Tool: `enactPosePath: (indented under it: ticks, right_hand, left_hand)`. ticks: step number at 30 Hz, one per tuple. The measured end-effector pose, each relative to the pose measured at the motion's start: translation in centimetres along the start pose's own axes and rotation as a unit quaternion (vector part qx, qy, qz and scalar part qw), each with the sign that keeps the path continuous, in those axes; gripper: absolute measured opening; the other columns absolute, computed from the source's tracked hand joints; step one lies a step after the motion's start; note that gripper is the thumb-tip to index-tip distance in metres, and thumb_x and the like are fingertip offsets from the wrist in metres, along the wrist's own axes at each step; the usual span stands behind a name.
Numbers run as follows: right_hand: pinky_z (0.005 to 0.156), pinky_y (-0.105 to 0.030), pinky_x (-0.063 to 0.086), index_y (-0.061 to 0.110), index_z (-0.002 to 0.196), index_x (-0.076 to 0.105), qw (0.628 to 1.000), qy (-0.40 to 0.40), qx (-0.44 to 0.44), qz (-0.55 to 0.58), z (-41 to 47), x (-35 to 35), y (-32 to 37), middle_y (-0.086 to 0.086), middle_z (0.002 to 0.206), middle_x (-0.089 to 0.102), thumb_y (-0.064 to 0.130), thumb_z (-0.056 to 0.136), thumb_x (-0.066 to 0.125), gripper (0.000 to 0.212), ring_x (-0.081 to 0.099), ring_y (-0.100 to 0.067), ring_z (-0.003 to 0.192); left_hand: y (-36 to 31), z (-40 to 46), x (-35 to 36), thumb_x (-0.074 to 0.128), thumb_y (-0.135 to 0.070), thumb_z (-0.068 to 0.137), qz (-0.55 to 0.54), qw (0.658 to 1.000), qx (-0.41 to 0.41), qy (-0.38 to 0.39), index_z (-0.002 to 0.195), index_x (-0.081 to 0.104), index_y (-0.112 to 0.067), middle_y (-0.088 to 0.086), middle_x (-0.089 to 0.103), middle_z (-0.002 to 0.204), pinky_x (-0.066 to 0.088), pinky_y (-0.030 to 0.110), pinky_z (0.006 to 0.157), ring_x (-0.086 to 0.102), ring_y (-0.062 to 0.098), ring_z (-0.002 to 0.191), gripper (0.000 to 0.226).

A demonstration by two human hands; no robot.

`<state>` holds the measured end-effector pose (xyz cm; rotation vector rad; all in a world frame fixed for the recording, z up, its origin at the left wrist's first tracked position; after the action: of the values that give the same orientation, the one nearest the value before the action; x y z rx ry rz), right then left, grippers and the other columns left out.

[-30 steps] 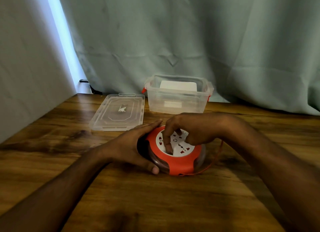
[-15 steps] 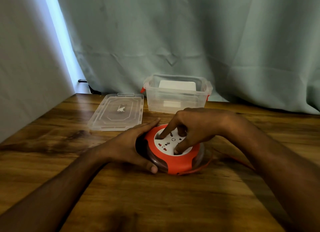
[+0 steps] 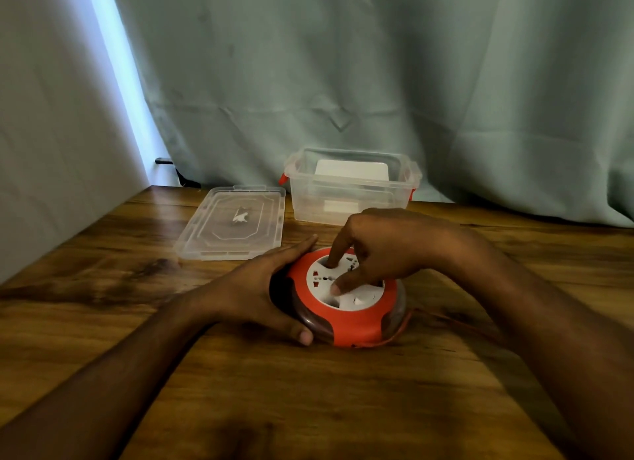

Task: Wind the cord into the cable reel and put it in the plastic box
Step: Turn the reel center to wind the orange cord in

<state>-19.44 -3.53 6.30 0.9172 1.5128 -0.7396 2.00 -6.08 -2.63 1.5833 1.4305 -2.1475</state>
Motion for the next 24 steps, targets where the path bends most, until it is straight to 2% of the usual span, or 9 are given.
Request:
enactPosePath:
  ticks: [2, 5, 7, 10, 11, 14, 15, 20, 24]
  right_hand:
    - [0.060, -0.025, 0.047, 0.044, 0.113, 0.072, 1.000, -0.020, -0.020, 0.008, -0.6, -0.9, -0.6, 0.020, 0.090, 0.063, 0.042, 0.083, 0.081, 0.031, 0.056, -0.001, 0.076]
    - [0.063, -0.040, 0.057, 0.038, 0.093, 0.074, 0.994, 0.009, -0.057, 0.089, -1.1, -1.6, -1.4, 0.008, 0.108, 0.067, 0.008, 0.082, 0.080, 0.033, 0.061, -0.016, 0.078]
    - [0.064, -0.037, 0.059, 0.039, 0.095, 0.073, 0.988, 0.053, -0.077, 0.127, -1.3, -1.4, -1.0, 0.012, 0.123, 0.064, 0.005, 0.083, 0.079, 0.037, 0.064, -0.013, 0.085]
    - [0.059, -0.015, 0.051, 0.047, 0.104, 0.073, 0.987, 0.088, -0.079, 0.107, -0.9, -0.6, -0.5, 0.022, 0.144, 0.048, 0.000, 0.087, 0.073, 0.050, 0.058, 0.000, 0.091]
    - [0.058, -0.012, 0.048, 0.048, 0.108, 0.073, 0.988, 0.090, -0.078, 0.097, -0.7, -0.3, -0.4, 0.020, 0.148, 0.045, -0.002, 0.088, 0.070, 0.054, 0.057, 0.003, 0.092]
    - [0.053, 0.001, 0.040, 0.047, 0.116, 0.072, 0.988, 0.106, -0.072, 0.085, -0.5, 0.3, 0.0, 0.018, 0.152, 0.040, -0.007, 0.089, 0.062, 0.061, 0.042, 0.034, 0.082]
    - [0.052, 0.004, 0.037, 0.047, 0.117, 0.072, 0.988, 0.109, -0.068, 0.080, -0.4, 0.4, 0.1, 0.017, 0.152, 0.040, -0.007, 0.089, 0.062, 0.061, 0.040, 0.034, 0.080]
    - [0.058, -0.014, 0.047, 0.055, 0.118, 0.067, 0.992, 0.101, -0.046, 0.067, -0.6, 0.4, 0.5, 0.018, 0.150, 0.040, -0.002, 0.091, 0.064, 0.064, 0.045, 0.006, 0.085]
    - [0.082, -0.024, 0.055, 0.061, 0.126, 0.059, 0.992, 0.100, -0.050, 0.060, -1.0, 0.2, 0.8, 0.015, 0.144, 0.045, 0.007, 0.088, 0.074, 0.068, 0.048, -0.001, 0.109]
  left_hand:
    - [0.1, 0.0, 0.0, 0.086, -0.081, 0.039, -0.007, 1.000, 0.001, -0.003, 0.152, 0.001, -0.061, -0.024, 0.018, 0.165, 0.031, 0.033, 0.123, 0.025, 0.003, 0.150, 0.143]
    - [0.0, 0.0, 0.0, 0.087, -0.080, 0.040, -0.013, 1.000, 0.004, -0.007, 0.146, 0.001, -0.070, -0.026, 0.021, 0.164, 0.032, 0.029, 0.122, 0.026, 0.001, 0.149, 0.137]
    - [0.0, 0.1, 0.0, 0.087, -0.080, 0.040, -0.014, 1.000, 0.006, -0.008, 0.150, 0.003, -0.065, -0.025, 0.022, 0.163, 0.033, 0.032, 0.122, 0.028, 0.001, 0.149, 0.139]
    - [0.1, 0.0, 0.1, 0.087, -0.080, 0.041, -0.011, 1.000, 0.008, -0.008, 0.155, 0.005, -0.056, -0.024, 0.022, 0.164, 0.035, 0.036, 0.122, 0.028, 0.002, 0.149, 0.143]
    - [0.0, 0.0, 0.0, 0.087, -0.080, 0.040, -0.014, 1.000, 0.007, -0.008, 0.157, 0.005, -0.055, -0.024, 0.022, 0.164, 0.035, 0.036, 0.122, 0.028, 0.002, 0.149, 0.144]
    - [-0.1, 0.0, 0.0, 0.088, -0.078, 0.041, -0.019, 1.000, 0.014, -0.011, 0.159, 0.007, -0.050, -0.023, 0.023, 0.164, 0.034, 0.035, 0.122, 0.028, 0.000, 0.149, 0.145]
    - [-0.1, 0.0, 0.0, 0.088, -0.078, 0.042, -0.021, 1.000, 0.016, -0.012, 0.158, 0.007, -0.051, -0.024, 0.023, 0.164, 0.034, 0.035, 0.122, 0.028, 0.000, 0.149, 0.145]
    - [-0.1, -0.1, 0.1, 0.088, -0.078, 0.041, -0.025, 0.999, 0.018, -0.012, 0.149, 0.005, -0.067, -0.029, 0.023, 0.162, 0.033, 0.030, 0.122, 0.027, -0.004, 0.147, 0.137]
    - [-0.1, -0.1, 0.0, 0.088, -0.078, 0.042, -0.016, 1.000, 0.014, -0.010, 0.140, 0.002, -0.077, -0.033, 0.021, 0.161, 0.031, 0.024, 0.121, 0.025, -0.008, 0.146, 0.131]
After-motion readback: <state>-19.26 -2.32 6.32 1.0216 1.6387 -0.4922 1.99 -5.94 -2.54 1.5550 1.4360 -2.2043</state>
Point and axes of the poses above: each hand's wrist, its own z-axis towards the middle knuckle, its own x-axis out of the palm, y = z × x, the point moved 2 cm from there along z, towards the middle knuckle
